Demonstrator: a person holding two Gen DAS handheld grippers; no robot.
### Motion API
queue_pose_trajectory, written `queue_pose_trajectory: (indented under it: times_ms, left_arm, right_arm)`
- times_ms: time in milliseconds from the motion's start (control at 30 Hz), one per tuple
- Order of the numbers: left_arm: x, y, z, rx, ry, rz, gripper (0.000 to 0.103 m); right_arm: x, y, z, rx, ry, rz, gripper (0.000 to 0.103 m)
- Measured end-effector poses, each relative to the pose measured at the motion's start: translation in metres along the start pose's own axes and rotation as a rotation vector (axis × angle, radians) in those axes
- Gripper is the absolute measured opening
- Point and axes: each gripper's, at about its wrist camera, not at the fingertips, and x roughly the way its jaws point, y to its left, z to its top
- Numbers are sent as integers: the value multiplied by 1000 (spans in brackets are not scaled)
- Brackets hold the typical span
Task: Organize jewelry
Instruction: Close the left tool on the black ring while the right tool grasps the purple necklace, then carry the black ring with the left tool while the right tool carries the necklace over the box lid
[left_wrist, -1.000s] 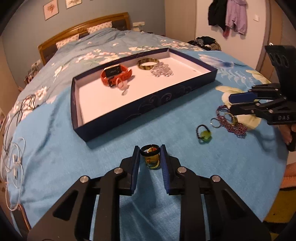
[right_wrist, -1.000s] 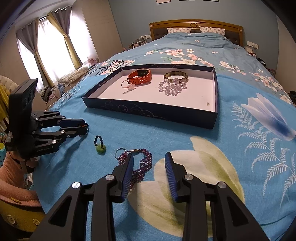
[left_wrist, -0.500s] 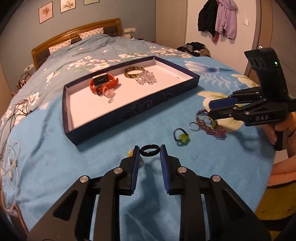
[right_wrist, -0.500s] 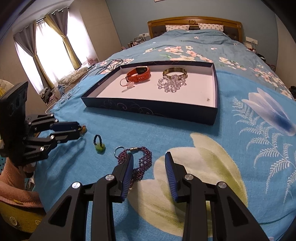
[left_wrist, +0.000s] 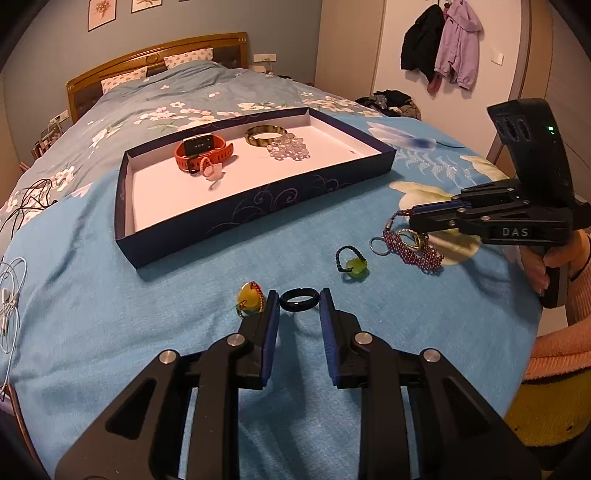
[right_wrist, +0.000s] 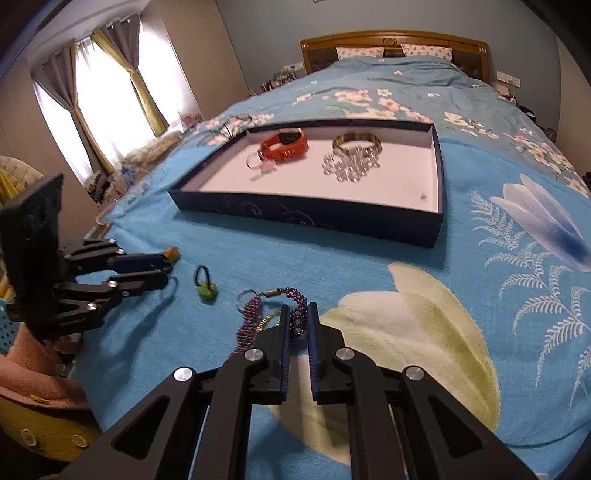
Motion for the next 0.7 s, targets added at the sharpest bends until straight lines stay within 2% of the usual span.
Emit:
queue_pose_trajectory:
  times_ms: [233,700]
  left_arm:
    - [-4,0,3,-7,-22,-4,22]
    - [-20,6,18,-22,-104,18,22]
  right_arm:
    - [-25,11,8,-2,-82,83,7]
    - [-44,23,30,-31,-163,95,7]
